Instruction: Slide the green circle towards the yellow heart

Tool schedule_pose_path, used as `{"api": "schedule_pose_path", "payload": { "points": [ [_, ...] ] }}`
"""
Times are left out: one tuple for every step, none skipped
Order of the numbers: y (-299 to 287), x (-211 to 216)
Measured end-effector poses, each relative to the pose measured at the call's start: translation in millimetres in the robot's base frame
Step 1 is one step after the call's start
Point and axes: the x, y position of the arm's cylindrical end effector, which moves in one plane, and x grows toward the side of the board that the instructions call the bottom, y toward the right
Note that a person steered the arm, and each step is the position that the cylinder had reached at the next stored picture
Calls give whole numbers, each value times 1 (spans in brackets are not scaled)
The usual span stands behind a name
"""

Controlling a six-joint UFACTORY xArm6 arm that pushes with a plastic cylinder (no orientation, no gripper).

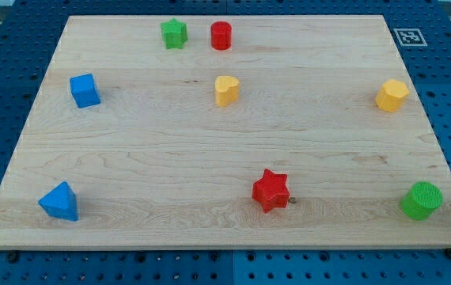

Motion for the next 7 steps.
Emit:
{"api": "schedule_pose_path", "payload": {
  "points": [
    [-28,-1],
    [-45,-1],
    [-46,-3],
    [-46,-10],
    [-48,-21],
    [-60,-31],
    [-80,-36]
  ]
}}
